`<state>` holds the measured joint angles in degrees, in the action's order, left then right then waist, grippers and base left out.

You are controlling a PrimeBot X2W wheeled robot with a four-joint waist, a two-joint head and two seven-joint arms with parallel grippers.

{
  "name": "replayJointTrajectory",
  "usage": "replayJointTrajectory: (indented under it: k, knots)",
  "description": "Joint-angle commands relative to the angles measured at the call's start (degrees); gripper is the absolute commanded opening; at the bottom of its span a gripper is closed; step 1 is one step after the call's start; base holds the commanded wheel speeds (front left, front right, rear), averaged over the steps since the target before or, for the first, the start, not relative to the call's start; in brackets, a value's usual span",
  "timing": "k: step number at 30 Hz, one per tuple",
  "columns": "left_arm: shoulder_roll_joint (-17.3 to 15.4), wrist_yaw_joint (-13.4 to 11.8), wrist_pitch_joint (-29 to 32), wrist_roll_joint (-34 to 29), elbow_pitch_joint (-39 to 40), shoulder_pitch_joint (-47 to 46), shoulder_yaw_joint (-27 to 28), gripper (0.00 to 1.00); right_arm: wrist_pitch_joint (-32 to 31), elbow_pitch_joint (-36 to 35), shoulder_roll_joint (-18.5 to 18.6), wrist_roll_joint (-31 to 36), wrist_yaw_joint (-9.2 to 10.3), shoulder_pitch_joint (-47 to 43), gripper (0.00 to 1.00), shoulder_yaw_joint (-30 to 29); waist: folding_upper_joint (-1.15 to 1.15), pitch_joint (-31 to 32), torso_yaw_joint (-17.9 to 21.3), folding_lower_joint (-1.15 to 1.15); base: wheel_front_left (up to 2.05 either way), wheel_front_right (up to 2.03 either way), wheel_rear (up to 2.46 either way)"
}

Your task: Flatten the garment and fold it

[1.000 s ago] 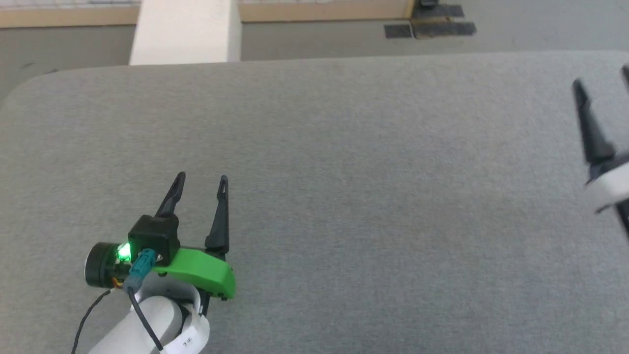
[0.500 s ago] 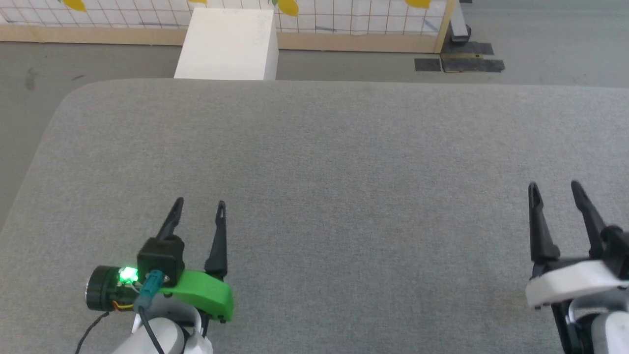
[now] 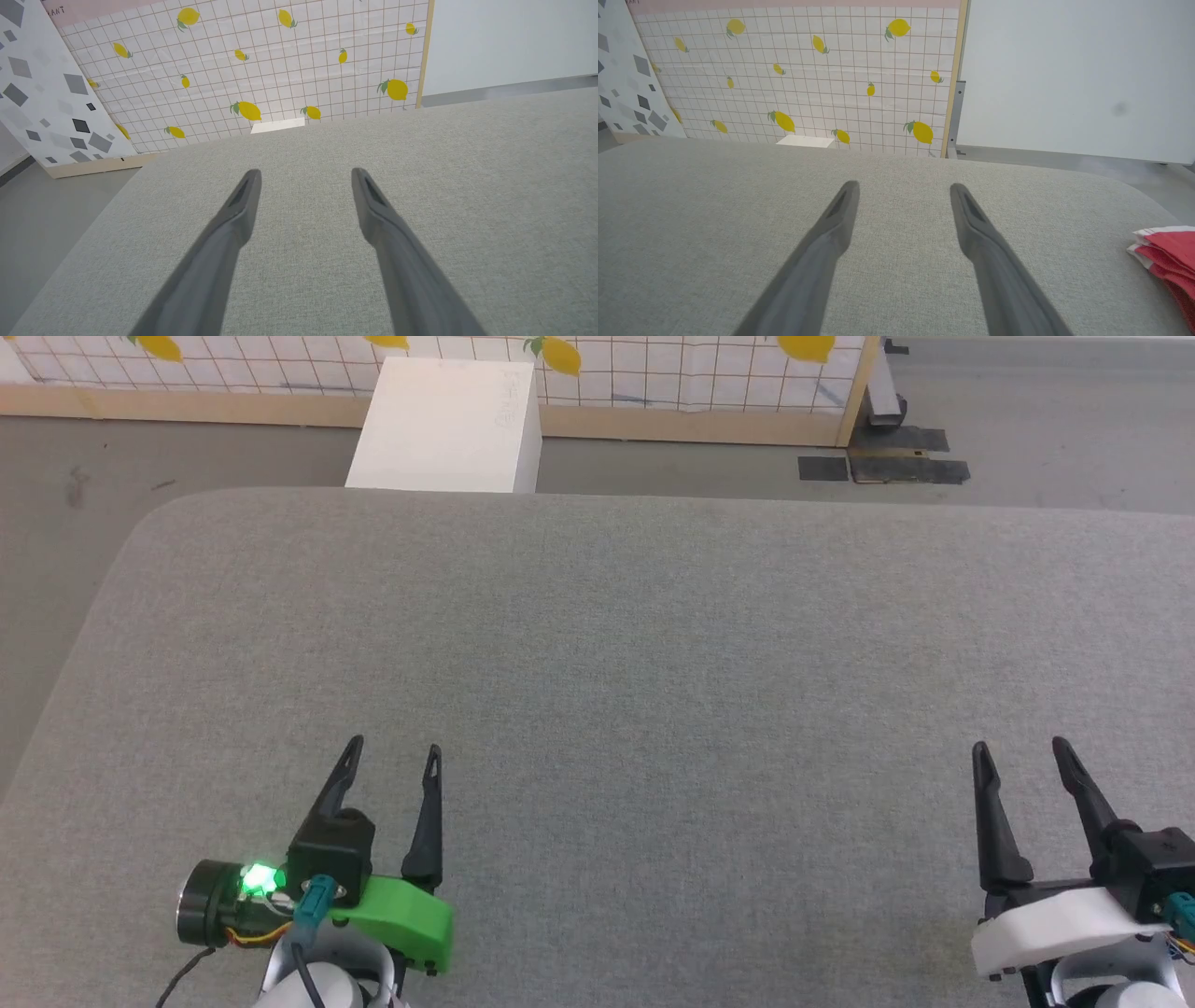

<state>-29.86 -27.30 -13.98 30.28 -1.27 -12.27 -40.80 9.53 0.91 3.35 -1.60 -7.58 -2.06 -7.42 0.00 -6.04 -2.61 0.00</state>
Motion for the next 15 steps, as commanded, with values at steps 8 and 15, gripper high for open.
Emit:
replayJointTrajectory:
  k: [8, 15]
  knots:
    - [0.0, -0.1, -0.6, -0.8, -0.7, -0.1, -0.2, 1.0, 0.7, -0.2, -0.4, 0.7, 0.09, -0.2, 1.0, -0.2, 0.0, 0.2, 0.2, 0.0, 0.0, 0.0, 0.0]
    - [0.5, 0.2, -0.7, -0.2, -0.7, 0.0, -0.1, 1.0, 0.9, -0.3, -0.4, -0.2, 0.09, -0.2, 1.0, -0.4, 0.0, 0.2, 0.3, 0.0, 0.0, 0.0, 0.0]
